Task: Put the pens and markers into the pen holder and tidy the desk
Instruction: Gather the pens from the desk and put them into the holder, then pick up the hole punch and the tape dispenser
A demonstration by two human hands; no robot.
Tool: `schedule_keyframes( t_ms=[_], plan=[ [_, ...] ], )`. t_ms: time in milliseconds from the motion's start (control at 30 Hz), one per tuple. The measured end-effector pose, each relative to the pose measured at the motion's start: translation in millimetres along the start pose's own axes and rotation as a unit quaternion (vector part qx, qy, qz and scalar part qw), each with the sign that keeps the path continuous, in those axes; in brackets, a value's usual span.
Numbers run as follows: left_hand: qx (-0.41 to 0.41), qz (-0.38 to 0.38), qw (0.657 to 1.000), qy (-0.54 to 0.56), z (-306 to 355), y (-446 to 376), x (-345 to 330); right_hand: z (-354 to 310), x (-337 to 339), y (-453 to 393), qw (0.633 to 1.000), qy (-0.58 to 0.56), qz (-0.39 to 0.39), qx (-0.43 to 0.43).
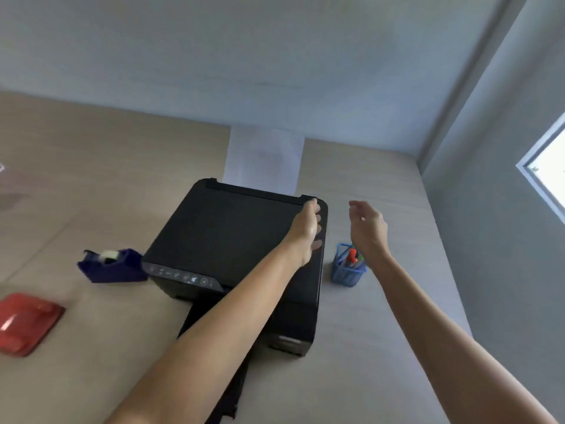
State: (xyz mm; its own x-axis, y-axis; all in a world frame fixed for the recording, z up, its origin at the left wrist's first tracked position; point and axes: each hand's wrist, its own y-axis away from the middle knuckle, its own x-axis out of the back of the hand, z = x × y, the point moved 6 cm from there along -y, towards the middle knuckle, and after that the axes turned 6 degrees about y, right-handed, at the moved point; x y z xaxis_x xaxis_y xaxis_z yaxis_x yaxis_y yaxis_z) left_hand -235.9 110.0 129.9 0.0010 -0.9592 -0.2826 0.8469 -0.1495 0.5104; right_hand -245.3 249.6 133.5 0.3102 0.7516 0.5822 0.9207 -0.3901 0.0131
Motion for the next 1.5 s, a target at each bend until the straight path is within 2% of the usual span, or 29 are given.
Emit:
schedule_keyframes(
  t_ms=[200,333,433,500,600,667,767,900,967,1033,1100,1300,1367,1500],
  plan=[
    [-0.103,0.060,0.992,0.035,49,64,165,-108,-102,49,0.991,0.009,-0.105,0.080],
    [-0.132,0.195,0.972,0.022,44,107,307,-170,-201,99,0.973,0.007,-0.191,0.131],
    [-0.177,0.322,0.929,-0.045,25,142,412,-209,-279,138,0.953,0.029,-0.248,0.173],
    [-0.177,0.404,0.893,-0.089,7,162,478,-225,-330,161,0.938,0.066,-0.281,0.193],
    [-0.106,0.526,0.828,-0.165,-27,173,576,-233,-401,186,0.911,0.154,-0.325,0.201],
    [-0.039,0.558,0.808,-0.184,-48,173,626,-228,-439,195,0.886,0.228,-0.352,0.196],
    [0.025,0.532,0.817,-0.221,-70,162,679,-212,-486,200,0.837,0.334,-0.383,0.201],
    [0.004,0.466,0.847,-0.257,-72,145,699,-190,-520,197,0.810,0.400,-0.386,0.186],
    [-0.006,0.448,0.865,-0.224,-73,142,704,-184,-530,196,0.824,0.396,-0.365,0.174],
    [-0.004,0.412,0.901,-0.134,-80,142,706,-179,-532,197,0.857,0.357,-0.336,0.158],
    [0.012,0.382,0.923,-0.040,-89,142,707,-176,-534,201,0.870,0.339,-0.315,0.168],
    [0.010,0.371,0.922,0.110,-77,157,694,-180,-524,217,0.894,0.275,-0.321,0.149],
    [-0.012,0.358,0.926,0.122,-58,165,682,-193,-511,215,0.903,0.227,-0.328,0.160],
    [-0.083,0.356,0.919,0.145,-13,179,646,-242,-460,206,0.925,0.130,-0.287,0.214]
  ],
)
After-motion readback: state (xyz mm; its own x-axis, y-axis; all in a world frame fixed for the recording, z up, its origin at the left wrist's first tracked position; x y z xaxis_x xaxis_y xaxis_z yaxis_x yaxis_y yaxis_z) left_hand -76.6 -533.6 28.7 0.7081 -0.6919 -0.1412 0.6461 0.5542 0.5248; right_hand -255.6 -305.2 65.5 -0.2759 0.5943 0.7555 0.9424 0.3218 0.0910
